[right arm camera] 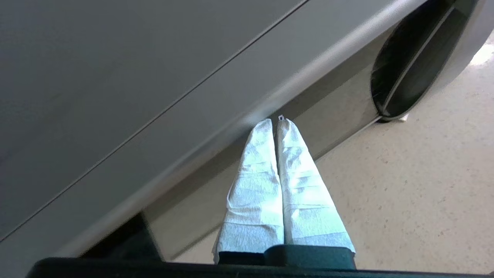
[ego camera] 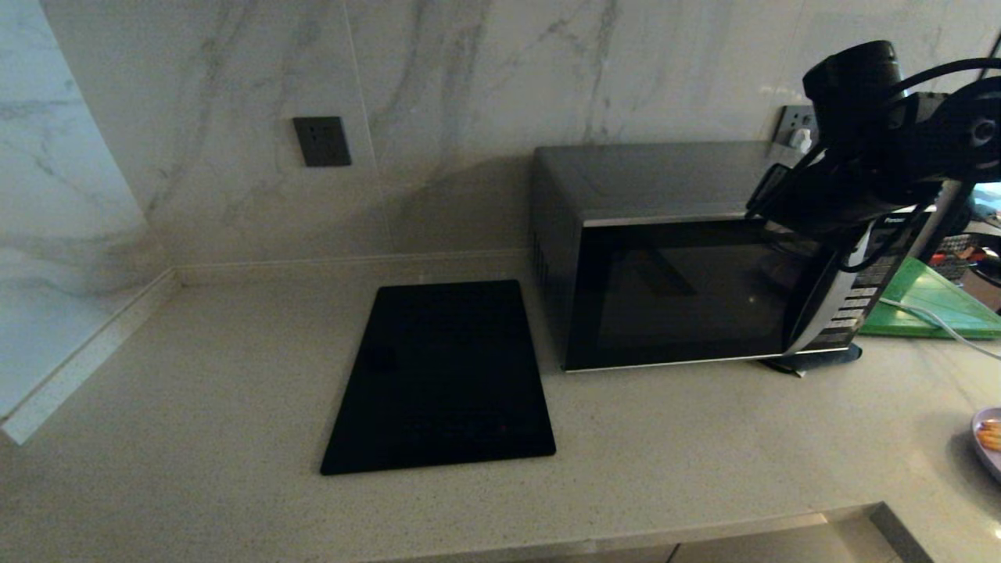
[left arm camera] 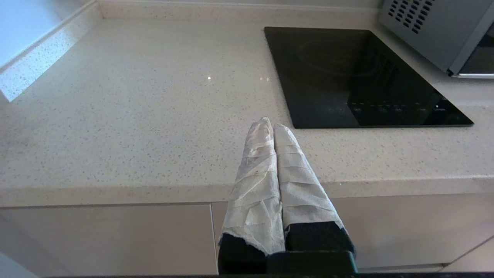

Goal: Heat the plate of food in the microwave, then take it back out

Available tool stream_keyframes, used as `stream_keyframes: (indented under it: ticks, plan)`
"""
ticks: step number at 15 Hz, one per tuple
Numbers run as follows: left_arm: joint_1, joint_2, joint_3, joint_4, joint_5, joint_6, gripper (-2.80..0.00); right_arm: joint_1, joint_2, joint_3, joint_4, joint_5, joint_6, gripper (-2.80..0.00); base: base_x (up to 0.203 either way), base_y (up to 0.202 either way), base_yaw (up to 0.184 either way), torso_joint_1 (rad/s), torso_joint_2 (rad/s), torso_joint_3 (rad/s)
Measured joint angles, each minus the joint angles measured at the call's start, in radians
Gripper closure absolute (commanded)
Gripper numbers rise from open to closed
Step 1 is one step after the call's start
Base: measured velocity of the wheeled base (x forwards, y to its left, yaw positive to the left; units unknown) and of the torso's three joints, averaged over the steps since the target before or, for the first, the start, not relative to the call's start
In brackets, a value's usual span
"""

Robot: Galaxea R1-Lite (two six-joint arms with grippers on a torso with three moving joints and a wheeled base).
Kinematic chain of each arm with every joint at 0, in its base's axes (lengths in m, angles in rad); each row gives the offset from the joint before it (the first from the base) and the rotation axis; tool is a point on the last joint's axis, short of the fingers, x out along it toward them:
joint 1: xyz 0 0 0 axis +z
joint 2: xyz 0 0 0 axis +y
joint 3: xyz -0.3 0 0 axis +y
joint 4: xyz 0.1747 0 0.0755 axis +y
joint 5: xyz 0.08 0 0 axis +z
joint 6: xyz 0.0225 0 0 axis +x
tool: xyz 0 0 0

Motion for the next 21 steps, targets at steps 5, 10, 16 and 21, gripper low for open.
stream_keyframes:
  ticks: [5, 10, 16, 21]
  plan:
    - [0.0, 0.0, 0.0, 0.001, 0.0, 0.0, 0.0, -0.021, -0.346, 0.283, 0.058, 0.042, -0.122, 0.0, 0.0, 0.0, 0.0, 0.0, 0.0, 0.0]
    - [0.0, 0.0, 0.0, 0.0, 0.0, 0.0, 0.0, -0.132, -0.794, 0.618, 0.043, 0.059, -0.372, 0.0, 0.0, 0.0, 0.0, 0.0, 0.0, 0.0]
    - [0.0, 0.0, 0.0, 0.0, 0.0, 0.0, 0.0, -0.213, -1.265, 0.854, 0.042, 0.091, -0.434, 0.0, 0.0, 0.0, 0.0, 0.0, 0.0, 0.0]
    - [0.0, 0.0, 0.0, 0.0, 0.0, 0.0, 0.0, -0.243, -1.573, 0.947, 0.154, 0.094, -0.42, 0.0, 0.0, 0.0, 0.0, 0.0, 0.0, 0.0]
